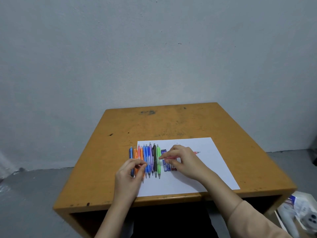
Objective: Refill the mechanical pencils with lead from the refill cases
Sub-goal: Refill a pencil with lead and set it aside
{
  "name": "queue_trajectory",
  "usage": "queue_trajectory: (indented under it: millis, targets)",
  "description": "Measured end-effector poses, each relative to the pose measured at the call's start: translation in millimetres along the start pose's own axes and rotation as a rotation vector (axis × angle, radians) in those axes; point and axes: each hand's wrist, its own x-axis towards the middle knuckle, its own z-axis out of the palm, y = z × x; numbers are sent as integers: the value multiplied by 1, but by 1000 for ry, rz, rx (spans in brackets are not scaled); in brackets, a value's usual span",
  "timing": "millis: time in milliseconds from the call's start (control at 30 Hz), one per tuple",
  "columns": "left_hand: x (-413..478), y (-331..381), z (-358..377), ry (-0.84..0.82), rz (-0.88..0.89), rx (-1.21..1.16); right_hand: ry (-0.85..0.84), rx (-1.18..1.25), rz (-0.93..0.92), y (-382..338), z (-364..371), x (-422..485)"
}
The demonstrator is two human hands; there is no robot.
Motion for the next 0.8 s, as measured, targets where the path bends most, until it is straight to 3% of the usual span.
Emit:
queue_trajectory:
  millis: [800]
  targets:
    - [-1, 3, -1, -11, 2, -31, -9, 10, 26, -1, 0, 0]
